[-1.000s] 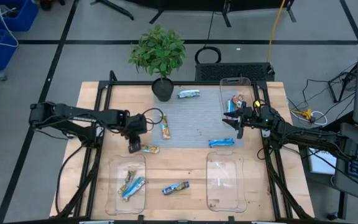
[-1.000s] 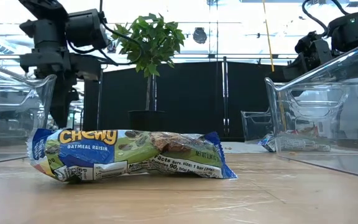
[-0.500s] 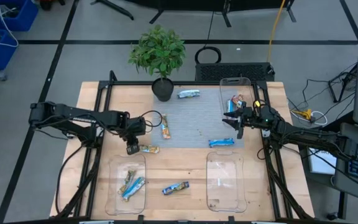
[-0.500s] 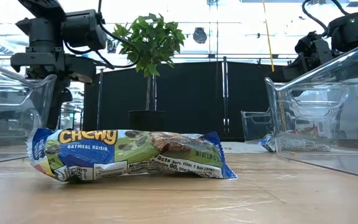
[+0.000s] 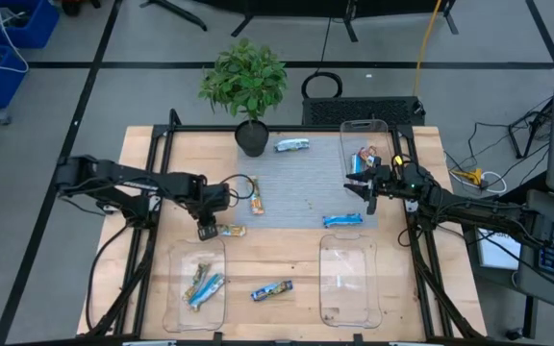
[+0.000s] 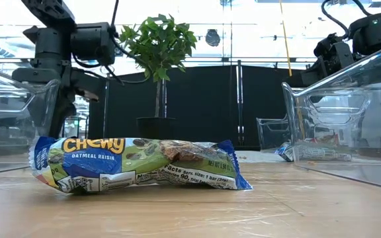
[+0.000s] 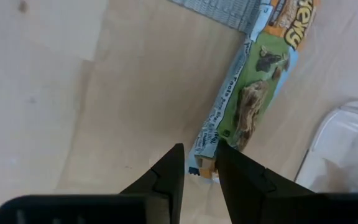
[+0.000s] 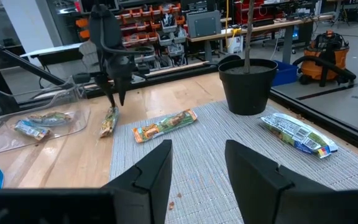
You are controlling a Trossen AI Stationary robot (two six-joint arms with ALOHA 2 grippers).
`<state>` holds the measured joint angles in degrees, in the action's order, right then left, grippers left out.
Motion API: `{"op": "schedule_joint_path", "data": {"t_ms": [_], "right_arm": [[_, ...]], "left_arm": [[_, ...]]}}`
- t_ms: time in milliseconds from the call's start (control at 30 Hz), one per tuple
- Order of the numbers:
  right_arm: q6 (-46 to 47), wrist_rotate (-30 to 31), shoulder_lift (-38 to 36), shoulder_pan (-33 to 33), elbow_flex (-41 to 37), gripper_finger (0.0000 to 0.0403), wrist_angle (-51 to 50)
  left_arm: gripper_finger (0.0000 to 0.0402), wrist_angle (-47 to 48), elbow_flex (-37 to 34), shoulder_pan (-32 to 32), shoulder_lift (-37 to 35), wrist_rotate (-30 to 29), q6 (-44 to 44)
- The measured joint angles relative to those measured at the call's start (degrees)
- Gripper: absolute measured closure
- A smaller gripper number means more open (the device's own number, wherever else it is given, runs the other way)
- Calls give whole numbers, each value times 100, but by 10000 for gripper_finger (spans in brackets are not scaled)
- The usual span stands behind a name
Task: Pick and place Granola Bars by type
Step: Put the yellow granola bar into the bottom left transparent bin
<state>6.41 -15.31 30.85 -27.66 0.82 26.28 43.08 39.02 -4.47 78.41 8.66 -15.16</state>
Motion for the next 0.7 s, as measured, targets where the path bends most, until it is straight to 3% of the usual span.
{"op": "schedule_joint_path", "data": {"t_ms": [500,700], "right_arm": [[39,0,2,1,0,264,-2],[40,0,1,1,-2,264,-2]], "left_arm": [[302,51,-24,7,-15,766,349],[303,81,-24,7,-15,778,348]]}}
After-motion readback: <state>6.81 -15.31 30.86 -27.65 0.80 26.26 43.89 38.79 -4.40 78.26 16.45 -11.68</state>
